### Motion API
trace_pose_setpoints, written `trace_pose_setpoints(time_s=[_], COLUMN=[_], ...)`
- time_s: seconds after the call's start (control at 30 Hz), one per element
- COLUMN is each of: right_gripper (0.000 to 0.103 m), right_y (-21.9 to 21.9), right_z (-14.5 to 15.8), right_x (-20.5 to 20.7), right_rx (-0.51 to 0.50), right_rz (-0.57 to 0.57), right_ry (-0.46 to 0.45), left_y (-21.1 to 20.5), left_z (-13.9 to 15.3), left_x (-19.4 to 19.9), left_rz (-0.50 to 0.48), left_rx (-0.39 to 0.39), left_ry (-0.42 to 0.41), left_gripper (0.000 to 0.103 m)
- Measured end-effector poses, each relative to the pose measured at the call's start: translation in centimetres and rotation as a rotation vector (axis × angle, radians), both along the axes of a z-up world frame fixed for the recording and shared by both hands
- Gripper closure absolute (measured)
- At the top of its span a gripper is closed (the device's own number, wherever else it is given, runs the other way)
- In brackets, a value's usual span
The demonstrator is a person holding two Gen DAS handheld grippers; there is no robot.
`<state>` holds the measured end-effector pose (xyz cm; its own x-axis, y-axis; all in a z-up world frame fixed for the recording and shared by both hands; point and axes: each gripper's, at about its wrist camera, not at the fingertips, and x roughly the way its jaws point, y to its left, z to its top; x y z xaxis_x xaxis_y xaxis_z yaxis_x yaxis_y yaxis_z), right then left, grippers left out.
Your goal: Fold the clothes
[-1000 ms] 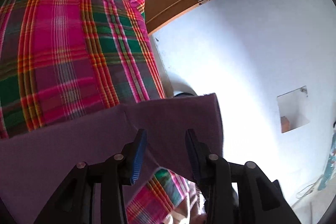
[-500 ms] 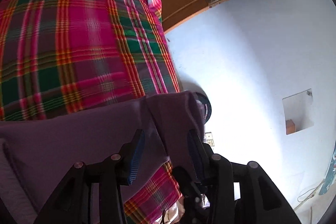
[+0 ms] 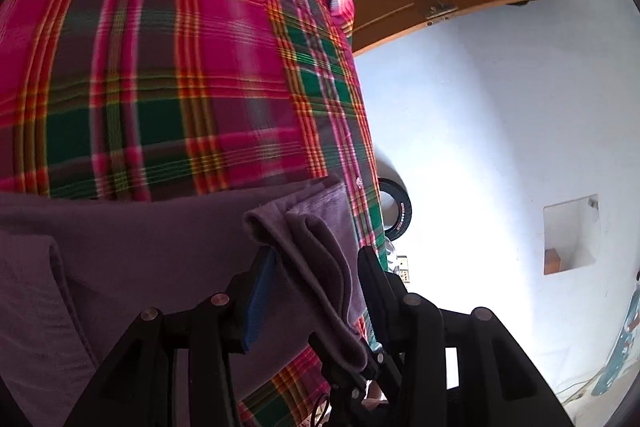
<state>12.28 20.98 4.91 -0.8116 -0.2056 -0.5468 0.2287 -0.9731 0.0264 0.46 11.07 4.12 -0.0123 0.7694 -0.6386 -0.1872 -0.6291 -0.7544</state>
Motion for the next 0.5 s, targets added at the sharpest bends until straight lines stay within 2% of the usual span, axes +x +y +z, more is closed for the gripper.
trace_pose_setpoints(time_s=[0.23, 0.5], right_gripper=[0.093, 0.093], right_y=[-1.3, -2.9], right_z=[-0.6, -0.2], right_x=[0.4, 0.9], right_rx=[-0.021, -0.044], right_rz=[0.028, 0.078], right_ry=[0.0, 0.015], left_y=[-1.4, -5.0], left_z=[-0.7, 0.3], left_x=[0.4, 2.1], left_rz=[0.01, 0.062], left_rx=[-0.028, 0.015], left_ry=[-0.012, 0.002], left_gripper=[0.06, 0.06])
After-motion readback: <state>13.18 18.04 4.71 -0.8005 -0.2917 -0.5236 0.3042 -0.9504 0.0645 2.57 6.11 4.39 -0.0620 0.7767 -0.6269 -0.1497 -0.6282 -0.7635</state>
